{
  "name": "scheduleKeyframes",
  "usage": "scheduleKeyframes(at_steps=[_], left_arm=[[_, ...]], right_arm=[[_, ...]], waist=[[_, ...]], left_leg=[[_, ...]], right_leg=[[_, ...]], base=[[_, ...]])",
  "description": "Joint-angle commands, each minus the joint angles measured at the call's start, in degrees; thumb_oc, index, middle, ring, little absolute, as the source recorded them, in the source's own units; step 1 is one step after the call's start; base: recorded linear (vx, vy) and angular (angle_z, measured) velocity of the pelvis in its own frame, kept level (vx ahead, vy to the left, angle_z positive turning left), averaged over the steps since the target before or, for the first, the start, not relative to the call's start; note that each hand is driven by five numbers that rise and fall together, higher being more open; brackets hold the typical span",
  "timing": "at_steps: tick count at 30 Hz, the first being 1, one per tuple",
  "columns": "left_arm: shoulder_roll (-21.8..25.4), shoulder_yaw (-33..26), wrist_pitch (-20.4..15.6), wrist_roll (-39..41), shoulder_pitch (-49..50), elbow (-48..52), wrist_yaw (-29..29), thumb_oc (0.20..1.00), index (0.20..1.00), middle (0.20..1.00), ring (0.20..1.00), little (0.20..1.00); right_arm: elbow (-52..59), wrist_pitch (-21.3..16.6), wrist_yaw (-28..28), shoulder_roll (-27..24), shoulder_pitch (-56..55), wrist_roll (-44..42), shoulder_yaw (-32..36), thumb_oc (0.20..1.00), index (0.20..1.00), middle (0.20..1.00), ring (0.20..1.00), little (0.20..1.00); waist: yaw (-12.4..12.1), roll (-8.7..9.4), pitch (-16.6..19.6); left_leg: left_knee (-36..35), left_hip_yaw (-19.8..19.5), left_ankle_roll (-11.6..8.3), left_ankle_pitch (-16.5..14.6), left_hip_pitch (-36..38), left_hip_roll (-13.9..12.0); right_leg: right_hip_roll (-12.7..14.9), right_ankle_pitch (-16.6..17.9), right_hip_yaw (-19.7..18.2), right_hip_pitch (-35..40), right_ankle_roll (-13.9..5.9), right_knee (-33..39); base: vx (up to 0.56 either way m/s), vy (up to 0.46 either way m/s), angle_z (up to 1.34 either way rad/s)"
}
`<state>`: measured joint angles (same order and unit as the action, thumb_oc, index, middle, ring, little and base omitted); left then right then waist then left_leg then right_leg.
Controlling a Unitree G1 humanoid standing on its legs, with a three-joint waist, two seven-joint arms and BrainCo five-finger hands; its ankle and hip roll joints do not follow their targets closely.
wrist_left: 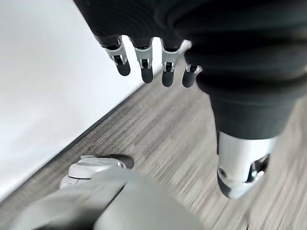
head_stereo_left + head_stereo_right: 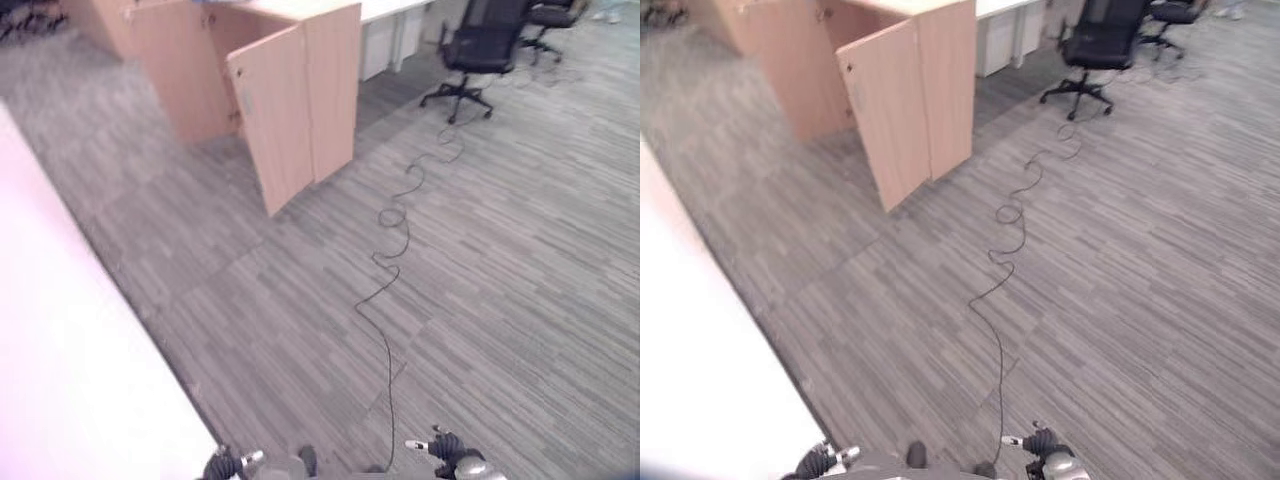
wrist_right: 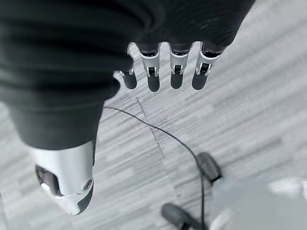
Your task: Put the empty folder in the office cabinet
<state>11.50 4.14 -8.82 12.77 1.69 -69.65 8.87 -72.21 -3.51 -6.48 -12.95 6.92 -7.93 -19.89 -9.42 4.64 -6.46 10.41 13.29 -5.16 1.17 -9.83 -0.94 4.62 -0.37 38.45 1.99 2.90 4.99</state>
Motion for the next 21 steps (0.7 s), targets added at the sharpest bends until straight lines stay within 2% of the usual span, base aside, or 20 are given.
scheduleKeyframes(at_steps=[1, 2, 5, 6, 7, 8, 9, 14, 16, 17, 18, 21], left_arm=[[0.2, -0.9, -1.5, 4.3, 1.5, -0.5, 1.7, 1.0, 1.0, 1.0, 1.0, 1.0], [0.4, -2.8, -1.1, 4.5, 2.3, -2.3, 1.8, 1.0, 1.0, 1.0, 1.0, 1.0], [0.5, -3.6, -1.0, 4.6, 2.6, -3.1, 1.7, 1.0, 1.0, 1.0, 1.0, 1.0], [0.5, -4.9, -0.9, 4.6, 2.9, -4.1, 2.1, 1.0, 1.0, 1.0, 1.0, 1.0], [0.4, -4.9, -0.9, 4.6, 3.0, -4.2, 2.1, 1.0, 1.0, 1.0, 1.0, 1.0], [0.2, -5.1, -1.0, 4.2, 3.3, -4.5, 2.1, 1.0, 1.0, 1.0, 1.0, 1.0], [0.2, -5.8, -0.9, 4.2, 4.0, -5.1, 2.2, 1.0, 1.0, 1.0, 1.0, 1.0], [0.2, -6.7, -1.0, 4.0, 4.9, -5.8, 2.1, 1.0, 1.0, 1.0, 1.0, 1.0], [0.1, -6.5, -1.3, 3.8, 4.8, -5.7, 2.2, 1.0, 1.0, 1.0, 1.0, 1.0], [0.2, -6.2, -1.4, 3.5, 4.6, -5.3, 2.1, 1.0, 1.0, 1.0, 1.0, 1.0], [0.2, -6.2, -1.4, 3.5, 4.6, -5.3, 2.1, 1.0, 1.0, 1.0, 1.0, 1.0], [0.1, -5.0, -1.8, 2.8, 3.8, -4.2, 2.0, 1.0, 1.0, 1.0, 1.0, 1.0]], right_arm=[[-1.5, -1.1, -1.1, -0.2, 2.0, -2.4, 1.3, 1.0, 1.0, 1.0, 1.0, 1.0], [-1.5, -1.2, -1.2, -0.1, 1.4, -2.5, 1.8, 1.0, 1.0, 1.0, 1.0, 1.0], [-1.4, -1.4, -1.1, 0.1, 1.1, -2.4, 1.9, 1.0, 1.0, 1.0, 1.0, 1.0], [-1.4, -1.5, -1.4, 0.1, 0.8, -2.1, 2.5, 1.0, 1.0, 1.0, 1.0, 1.0], [-1.4, -1.5, -1.5, 0.1, 0.8, -2.1, 2.5, 1.0, 1.0, 1.0, 1.0, 1.0], [-1.6, -1.5, -1.6, 0.1, 0.6, -2.1, 2.9, 1.0, 1.0, 1.0, 1.0, 1.0], [-1.6, -1.5, -1.6, 0.2, 0.5, -1.9, 2.9, 1.0, 1.0, 1.0, 1.0, 1.0], [-1.7, -1.6, -1.3, 1.1, 1.0, -1.7, 2.3, 1.0, 1.0, 1.0, 1.0, 1.0], [-1.7, -1.5, -1.2, 1.5, 1.1, -1.6, 2.4, 1.0, 1.0, 1.0, 1.0, 1.0], [-1.7, -1.2, -1.0, 1.8, 1.4, -1.5, 2.6, 1.0, 1.0, 1.0, 1.0, 1.0], [-1.7, -1.2, -1.0, 1.8, 1.4, -1.5, 2.6, 1.0, 1.0, 1.0, 1.0, 1.0], [-1.7, -1.0, -0.9, 2.0, 1.4, -0.9, 2.9, 1.0, 1.0, 1.0, 1.0, 1.0]], waist=[[-2.9, 0.15, 0.3], [-3.6, 0.36, 0.4], [-3.6, 0.39, 0.7], [-3.3, 0.06, 0.9], [-3.2, 0.07, 1.0], [-3.0, -0.71, 1.6], [-3.3, -1.27, 2.2], [-4.9, -2.72, 4.5], [-5.3, -3.25, 5.5], [-5.3, -3.68, 6.0], [-5.3, -3.68, 6.0], [-5.6, -4.07, 6.8]], left_leg=[[1.1, 6.5, -0.6, -1.1, -1.3, -8.8], [-1.1, 8.9, -1.28, 1.6, -1.8, -9.9], [-3.5, 10.0, -1.51, 3.2, -1.5, -10.1], [-6.6, 14.0, -2.22, 6.1, -1.6, -11.9], [-7.1, 14.0, -2.25, 6.5, -1.5, -11.8], [-9.7, 16.3, -2.31, 7.7, -0.8, -12.7], [-11.8, 16.3, -2.18, 8.0, 0.7, -12.1], [-14.8, 13.6, -1.54, 7.3, 2.8, -8.4], [-15.1, 12.9, -1.12, 6.4, 3.3, -7.3], [-15.3, 11.9, -0.43, 5.4, 3.7, -5.9], [-15.3, 11.9, -0.43, 5.4, 3.7, -5.9], [-15.4, 10.0, 0.69, 3.6, 4.6, -3.6]], right_leg=[[1.0, -0.3, 0.6, 0.9, -8.12, 0.0], [1.2, -0.4, 2.9, 1.6, -8.19, 0.0], [1.3, -0.4, 4.1, 1.8, -8.18, 0.0], [1.4, -0.8, 6.2, 2.3, -8.32, 0.0], [1.4, -0.8, 6.3, 2.2, -8.29, 0.0], [1.5, -1.1, 7.6, 2.7, -8.19, 0.0], [1.4, -0.9, 7.9, 3.2, -8.37, 0.0], [2.6, -0.3, 7.2, 3.7, -8.96, 0.0], [3.8, 0.4, 7.8, 4.1, -9.52, 0.0], [5.2, 1.2, 8.7, 4.7, -10.12, 0.0], [5.2, 1.2, 8.7, 4.7, -10.12, 0.0], [8.0, 2.8, 10.6, 6.1, -11.18, -0.3]], base=[[0.04, -0.009, 1.47], [0.03, 0.001, 1.23], [0.04, 0.032, 0.57], [0.04, 0.045, 0.49], [0.1, 0.112, 0.64], [0.12, 0.105, 0.6], [0.18, 0.158, 0.68], [0.13, 0.185, 0.27], [0.13, 0.229, 0.17], [0.11, 0.195, 0.13], [0.1, 0.2, -0.07], [0.1, 0.187, -0.08]])
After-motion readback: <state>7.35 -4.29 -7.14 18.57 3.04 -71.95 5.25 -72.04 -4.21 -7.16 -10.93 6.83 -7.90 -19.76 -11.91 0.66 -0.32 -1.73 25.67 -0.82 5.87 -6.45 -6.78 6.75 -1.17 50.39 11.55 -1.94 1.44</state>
